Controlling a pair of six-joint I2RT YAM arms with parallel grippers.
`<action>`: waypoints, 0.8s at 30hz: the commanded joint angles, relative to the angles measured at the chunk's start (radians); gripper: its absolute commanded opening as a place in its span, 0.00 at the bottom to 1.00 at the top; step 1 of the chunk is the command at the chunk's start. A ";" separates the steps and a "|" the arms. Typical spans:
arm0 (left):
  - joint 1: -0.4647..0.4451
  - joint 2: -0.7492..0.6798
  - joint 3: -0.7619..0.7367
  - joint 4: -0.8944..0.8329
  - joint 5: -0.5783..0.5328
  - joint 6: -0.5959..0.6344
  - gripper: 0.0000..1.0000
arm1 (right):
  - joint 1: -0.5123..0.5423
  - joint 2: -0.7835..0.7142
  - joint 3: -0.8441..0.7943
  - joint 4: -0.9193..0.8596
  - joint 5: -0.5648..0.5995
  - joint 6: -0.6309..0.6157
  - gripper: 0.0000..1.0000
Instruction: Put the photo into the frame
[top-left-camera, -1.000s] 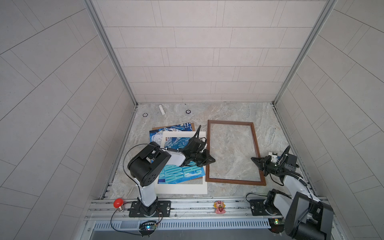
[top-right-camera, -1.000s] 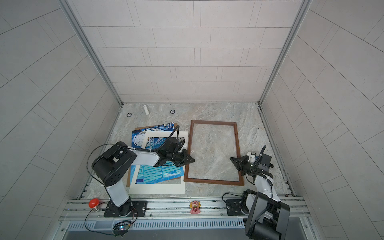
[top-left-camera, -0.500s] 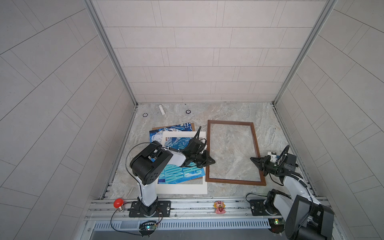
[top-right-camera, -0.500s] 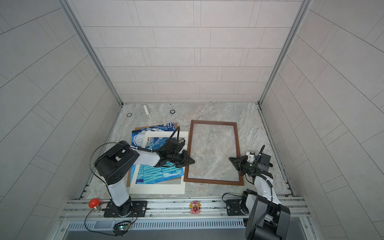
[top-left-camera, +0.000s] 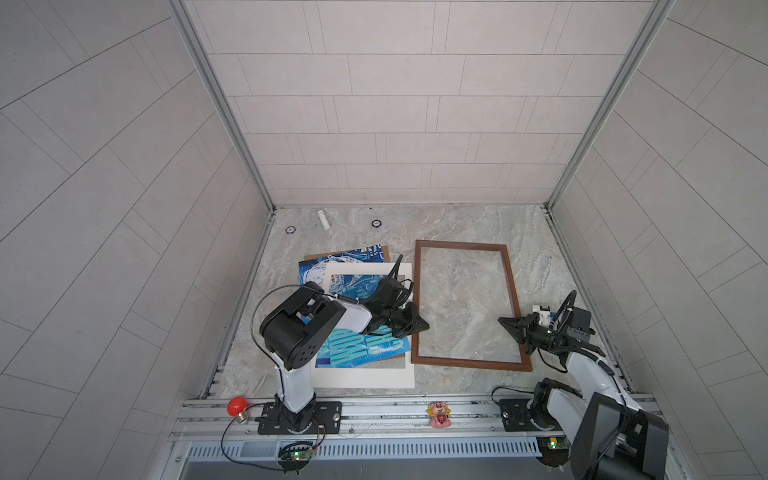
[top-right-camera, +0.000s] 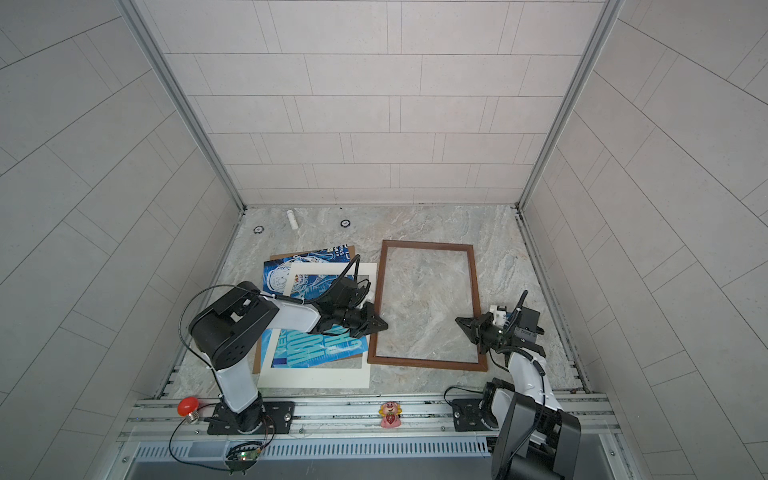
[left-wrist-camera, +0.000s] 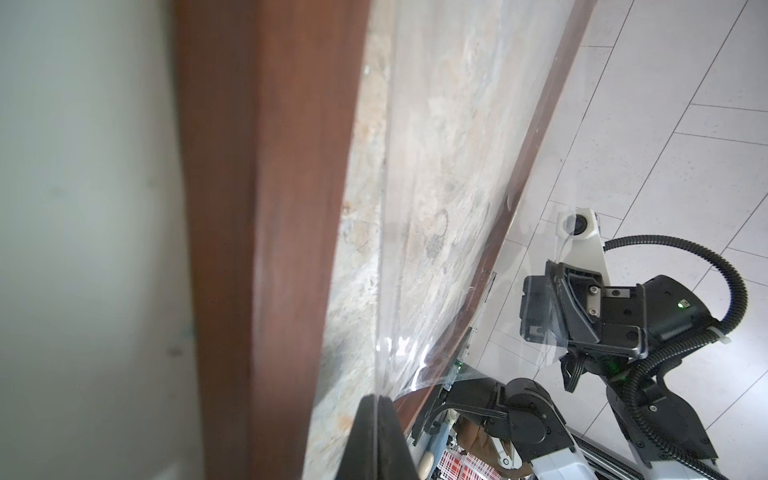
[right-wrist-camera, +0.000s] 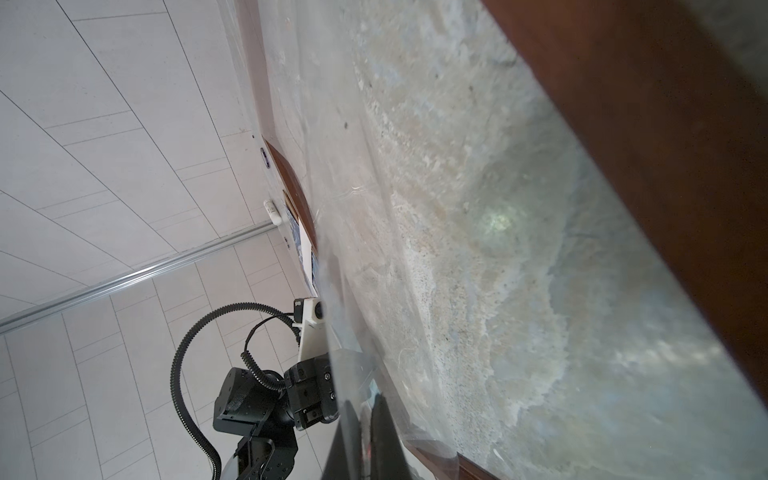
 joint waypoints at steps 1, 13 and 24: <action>-0.004 -0.028 0.004 -0.016 0.029 0.017 0.00 | 0.010 -0.011 0.015 -0.071 -0.005 -0.033 0.00; -0.005 -0.047 0.014 -0.073 0.015 0.053 0.00 | 0.026 -0.017 0.043 -0.090 -0.004 -0.078 0.00; -0.016 -0.038 0.013 -0.066 0.007 0.050 0.00 | 0.035 -0.031 0.139 -0.331 0.060 -0.281 0.00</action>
